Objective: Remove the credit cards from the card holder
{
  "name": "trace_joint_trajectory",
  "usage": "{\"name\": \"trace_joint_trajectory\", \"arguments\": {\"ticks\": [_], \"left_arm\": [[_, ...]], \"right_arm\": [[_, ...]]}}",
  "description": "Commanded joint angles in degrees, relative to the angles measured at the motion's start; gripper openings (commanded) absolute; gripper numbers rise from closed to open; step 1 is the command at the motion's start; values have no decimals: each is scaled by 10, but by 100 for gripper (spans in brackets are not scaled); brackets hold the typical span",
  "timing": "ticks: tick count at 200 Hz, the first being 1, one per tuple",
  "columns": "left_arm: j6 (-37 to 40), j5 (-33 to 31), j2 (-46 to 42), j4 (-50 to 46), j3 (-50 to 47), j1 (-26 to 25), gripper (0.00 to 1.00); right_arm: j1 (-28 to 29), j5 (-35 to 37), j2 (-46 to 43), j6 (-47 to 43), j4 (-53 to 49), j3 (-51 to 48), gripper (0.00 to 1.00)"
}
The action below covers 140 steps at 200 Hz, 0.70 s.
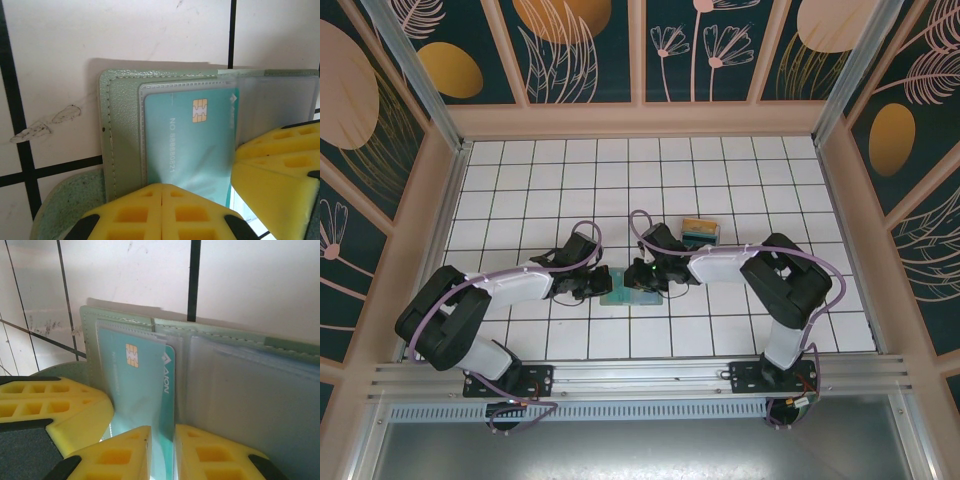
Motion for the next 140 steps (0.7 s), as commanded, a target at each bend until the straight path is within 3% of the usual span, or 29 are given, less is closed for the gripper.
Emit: {"name": "trace_joint_trajectory", "arguments": {"ticks": [1,34,102,120,140], "left_arm": [[-3,-13,-7,-25,-6,0,8],[-3,-12,-7,-22,-7,-1,8],[-6,-1,-6,-10,-10,-1,8],[-5,-1,-7,-11,-11,-1,8],[-5,-2,-6,-11,-10,-1,8]], "right_arm": [[4,23,6,-14,-61,10,21],[5,27,18,-19,-85,25,18],[8,-26,47,-18,-25,34,17],[8,-26,42,-19,-19,29,14],[7,-22,31,-16,-18,22,4]]}}
